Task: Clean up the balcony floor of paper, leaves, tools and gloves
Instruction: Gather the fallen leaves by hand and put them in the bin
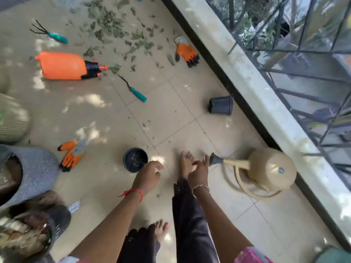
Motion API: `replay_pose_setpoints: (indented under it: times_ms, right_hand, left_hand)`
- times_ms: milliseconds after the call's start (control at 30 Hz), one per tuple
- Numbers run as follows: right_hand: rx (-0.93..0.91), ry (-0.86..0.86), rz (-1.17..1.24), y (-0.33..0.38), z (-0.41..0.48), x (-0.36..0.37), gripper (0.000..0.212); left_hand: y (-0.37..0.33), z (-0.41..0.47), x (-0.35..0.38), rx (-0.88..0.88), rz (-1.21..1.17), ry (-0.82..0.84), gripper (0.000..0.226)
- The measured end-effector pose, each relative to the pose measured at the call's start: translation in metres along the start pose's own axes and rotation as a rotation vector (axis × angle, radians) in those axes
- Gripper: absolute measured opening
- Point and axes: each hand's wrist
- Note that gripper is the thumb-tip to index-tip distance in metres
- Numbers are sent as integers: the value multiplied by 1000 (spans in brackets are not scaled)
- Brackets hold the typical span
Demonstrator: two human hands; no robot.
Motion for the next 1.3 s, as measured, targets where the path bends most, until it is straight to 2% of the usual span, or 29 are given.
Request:
replay_pose_setpoints:
  times_ms: [100, 167, 400, 533, 633, 767, 867, 933, 1000, 1033, 1067, 1100, 1167, 1200, 1233, 1300]
  right_hand:
    - [-60, 28, -7, 26, 47, -23, 28]
    - [-15, 67, -27, 37, 81, -34, 26]
    - [31, 102, -111, 49, 155, -29, 42]
    - [32, 116, -67, 45, 161, -10, 41]
    - [6, 65, -32, 40, 158, -2, 40]
    - [-55, 3, -57, 28, 153, 18, 44]
    - [-143, -29, -59, 19, 189, 41, 53]
    - [-168, 21, -206, -16, 221, 72, 52]
    - [-157, 265, -513, -83, 226, 132, 46]
    - [-228, 356, -644, -115, 236, 156, 43]
    - [-261, 397, -749, -119, 248, 162, 42]
    - [-308, 343, -733, -104, 261, 157, 45]
    - [-335, 57, -377, -49, 336, 128, 60]
    - [-314, -19, -227, -14, 366, 111, 67]
    - [-321, -86, -166, 9, 388, 96, 70]
    - [-306, -114, -267, 16, 419, 100, 70]
  left_hand:
    - [-19, 40, -17, -25, -102, -53, 27]
    - [-25, 70, -25, -65, -116, -60, 25]
    - [-25, 122, -36, -164, -136, -78, 32]
    - [-13, 117, -36, -190, -121, -64, 31]
    - [-5, 114, -32, -189, -97, -24, 31]
    - [8, 119, -26, -128, -73, 5, 31]
    - [29, 145, -25, -40, -45, -32, 32]
    - [45, 172, -28, -3, -23, -46, 36]
    - [65, 202, -31, -7, 18, -30, 41]
    - [75, 220, -33, -31, 36, -27, 44]
    - [85, 238, -35, -74, 39, -36, 47]
    - [94, 254, -38, -131, 28, -47, 50]
    - [115, 290, -45, -220, 20, -72, 55]
    - [127, 306, -49, -256, 29, -81, 58]
    - [136, 318, -53, -284, 39, -85, 60]
    - [153, 335, -56, -297, 48, -100, 67]
Point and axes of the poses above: each hand's wrist, its own z-axis towards the middle knuckle, its own x-axis out of the palm, y = z × x, and after that the axes turned 10 degrees about y, right-handed
